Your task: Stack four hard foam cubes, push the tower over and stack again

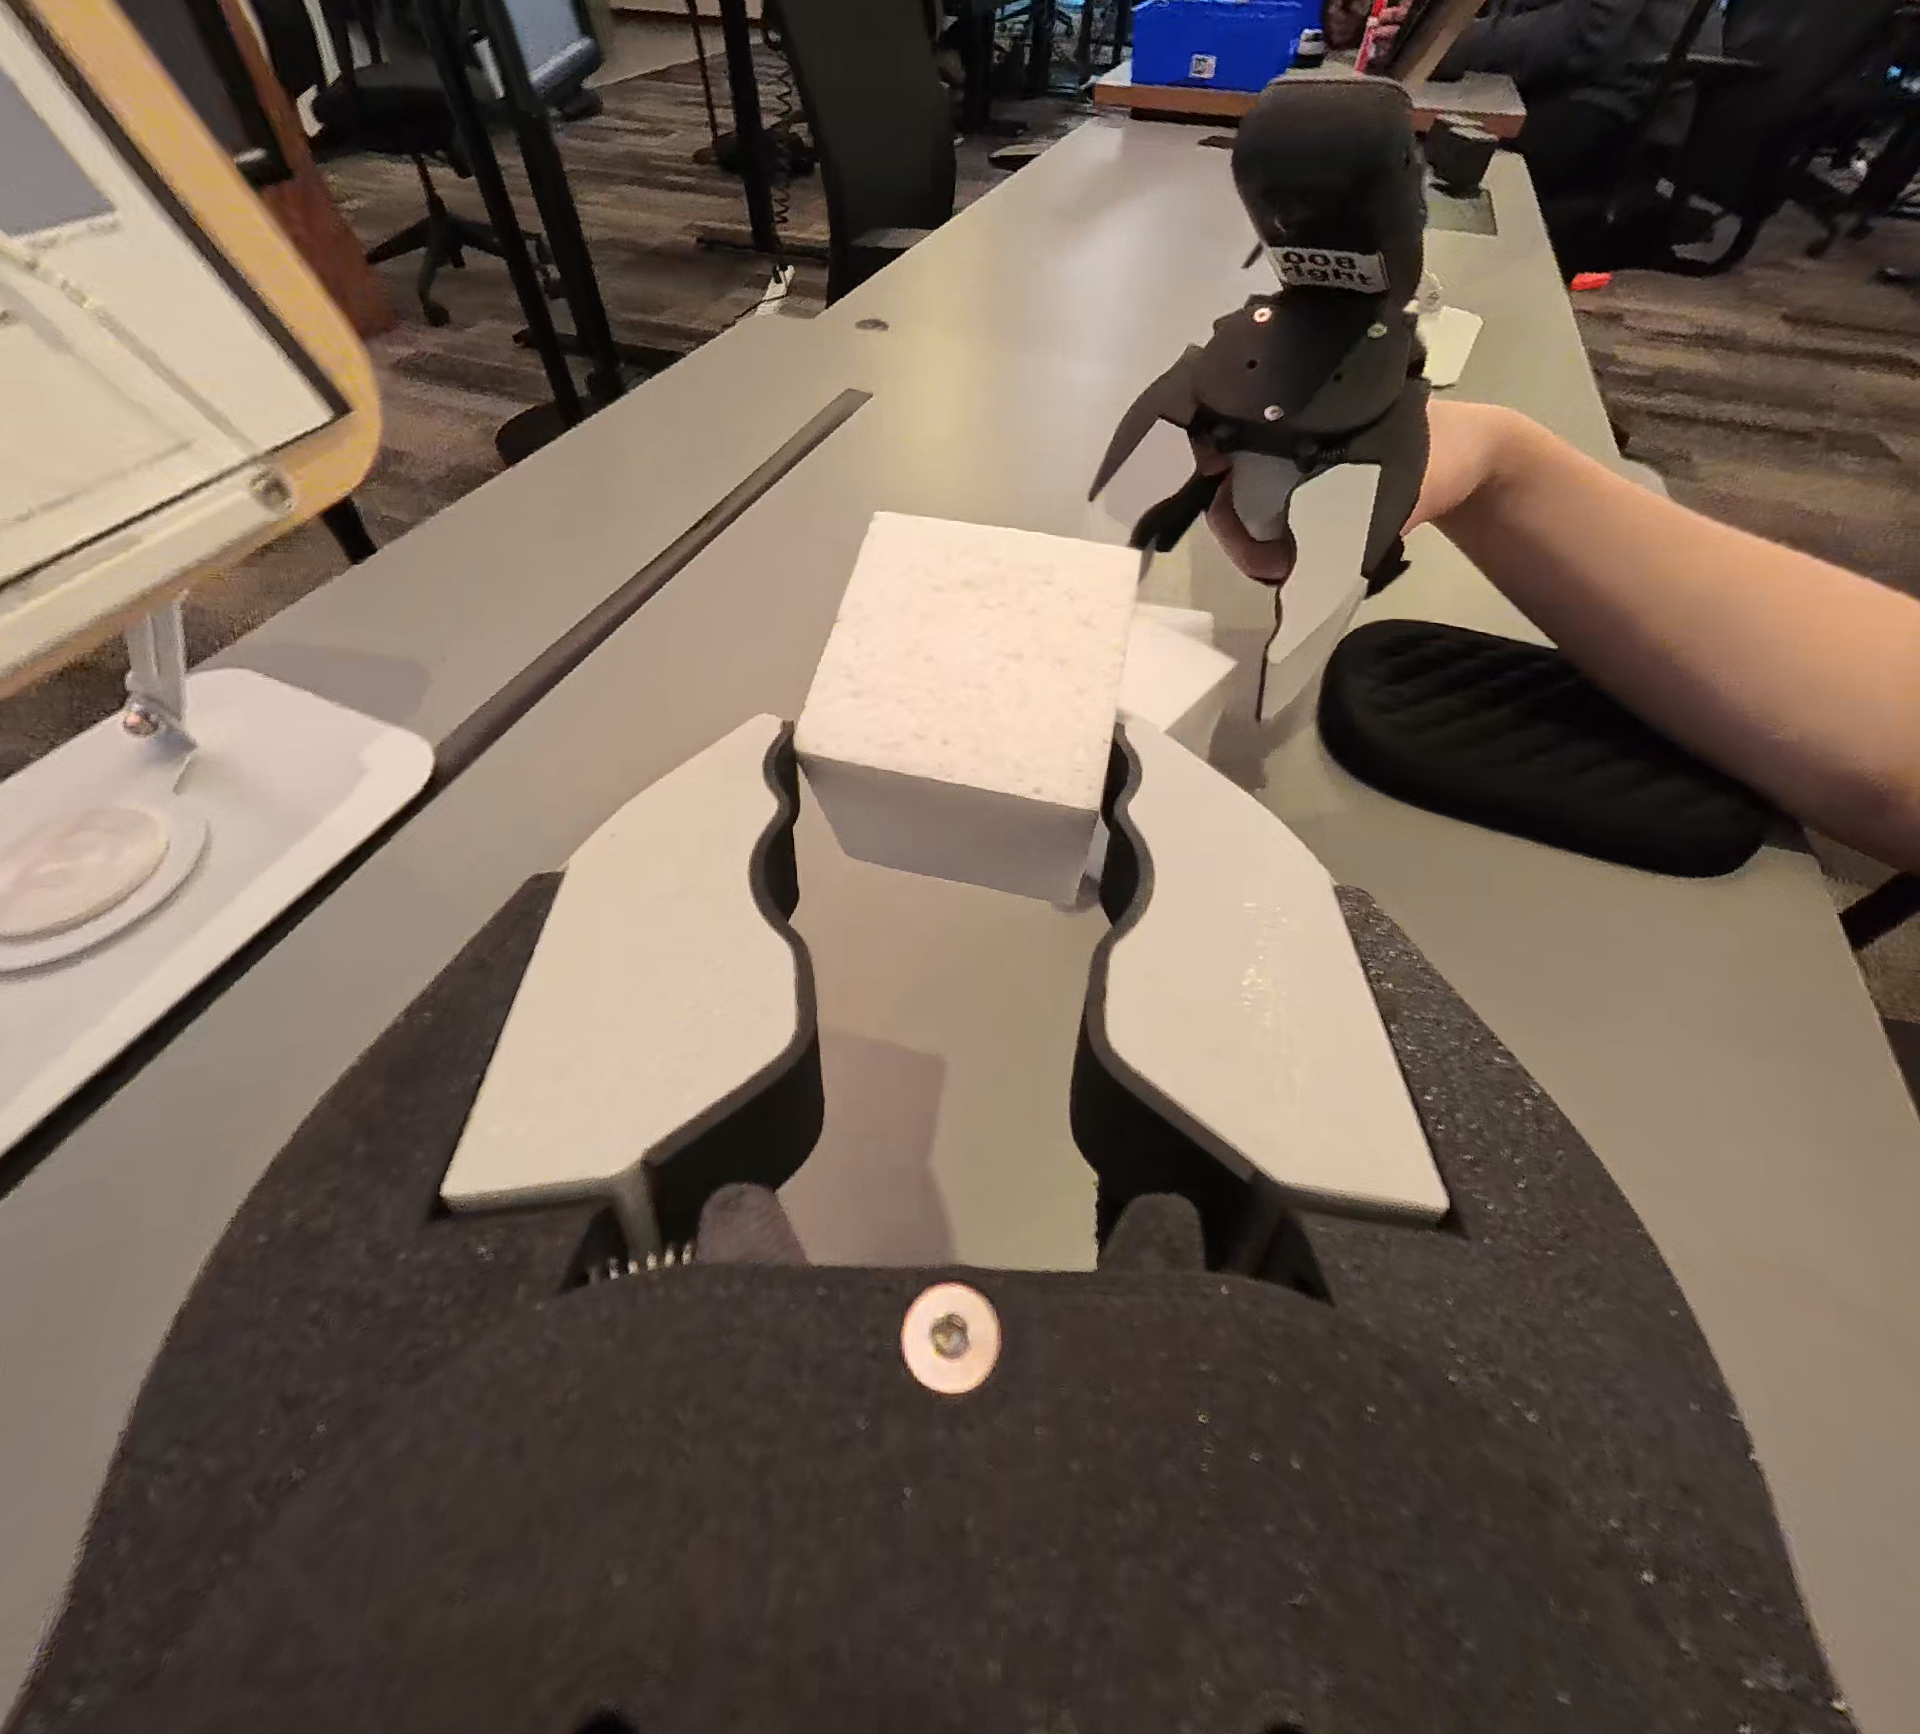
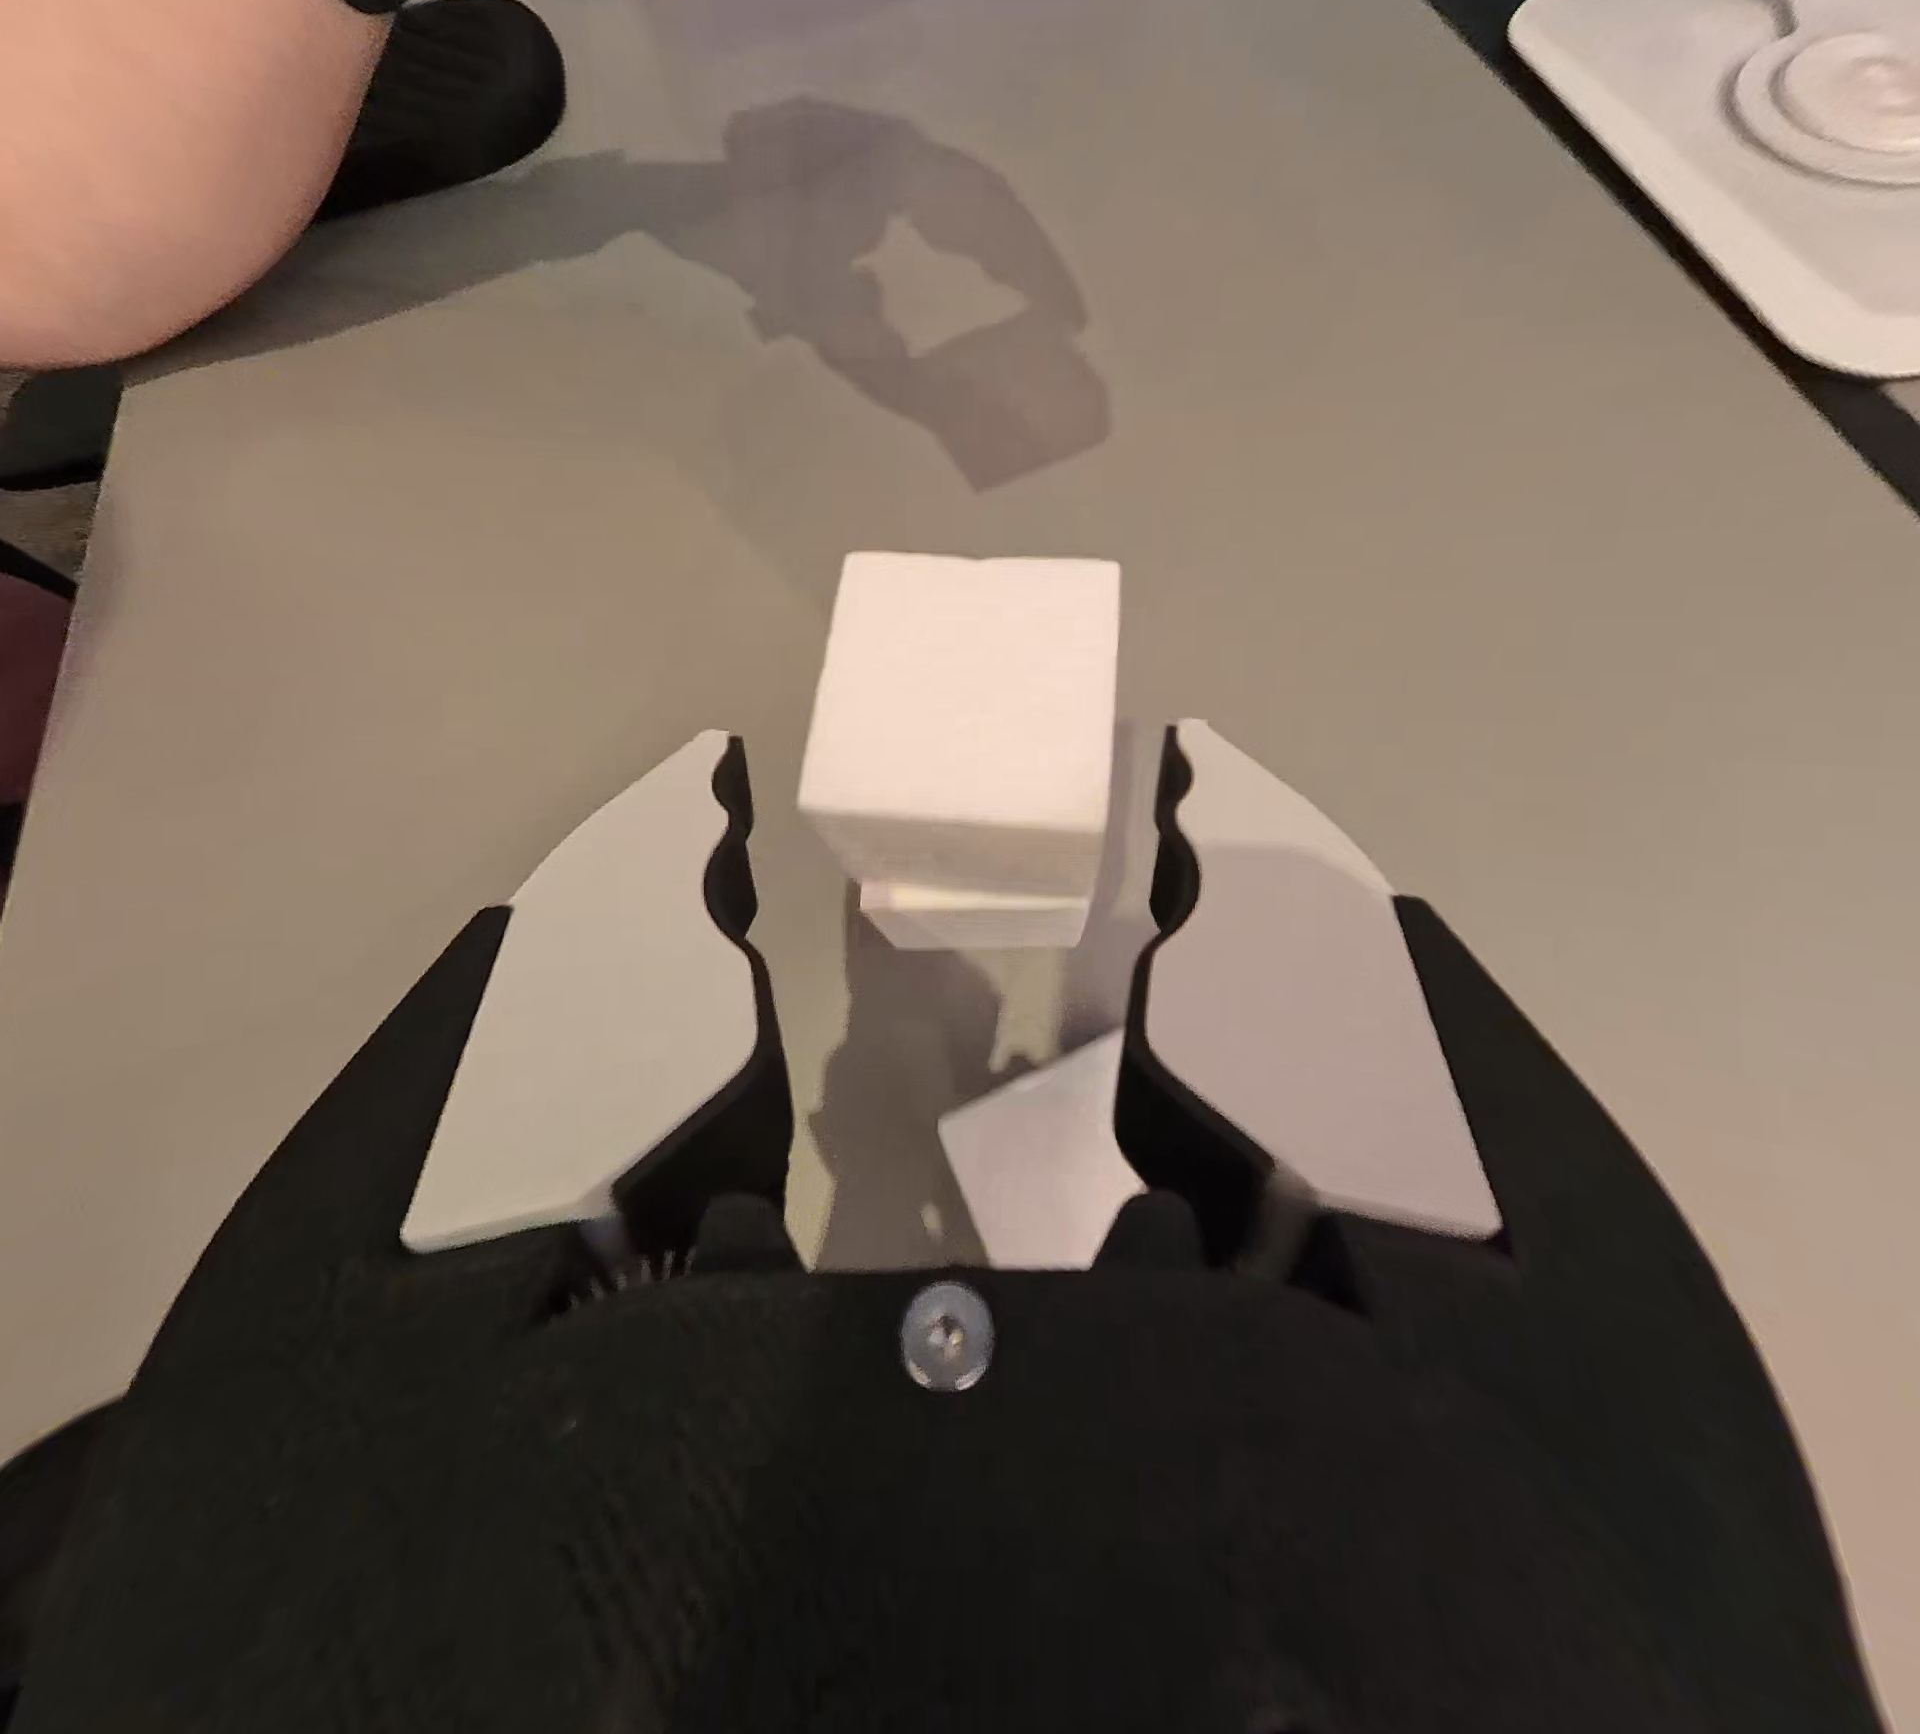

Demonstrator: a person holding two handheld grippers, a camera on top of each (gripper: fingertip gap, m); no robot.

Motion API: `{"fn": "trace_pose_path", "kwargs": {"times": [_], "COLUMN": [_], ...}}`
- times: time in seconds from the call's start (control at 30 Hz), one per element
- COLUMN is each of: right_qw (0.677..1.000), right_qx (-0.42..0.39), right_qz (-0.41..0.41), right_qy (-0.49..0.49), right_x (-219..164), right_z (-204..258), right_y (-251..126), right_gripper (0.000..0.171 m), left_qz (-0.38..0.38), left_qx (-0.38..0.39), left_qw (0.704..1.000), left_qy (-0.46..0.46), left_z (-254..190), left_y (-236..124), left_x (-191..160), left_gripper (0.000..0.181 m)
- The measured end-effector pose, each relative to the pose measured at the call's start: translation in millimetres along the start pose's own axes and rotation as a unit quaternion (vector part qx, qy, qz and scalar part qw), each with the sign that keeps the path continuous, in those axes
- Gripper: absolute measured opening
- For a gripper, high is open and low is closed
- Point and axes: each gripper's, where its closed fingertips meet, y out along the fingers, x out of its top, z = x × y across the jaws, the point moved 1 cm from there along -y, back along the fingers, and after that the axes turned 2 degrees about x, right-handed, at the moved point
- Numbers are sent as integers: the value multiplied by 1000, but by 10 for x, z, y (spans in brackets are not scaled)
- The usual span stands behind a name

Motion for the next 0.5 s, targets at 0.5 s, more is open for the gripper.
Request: {"fn": "trace_pose_path", "kwargs": {"times": [0.5], "right_qw": [994], "right_qx": [-17], "right_qz": [-99], "right_qy": [33], "right_x": [-763], "right_z": [-256], "right_y": [-655], "right_gripper": [92], "left_qz": [162], "left_qx": [-161], "left_qw": [962], "left_qy": [148], "left_z": [-710], "left_y": [1167], "left_x": [-138], "left_gripper": [56]}}
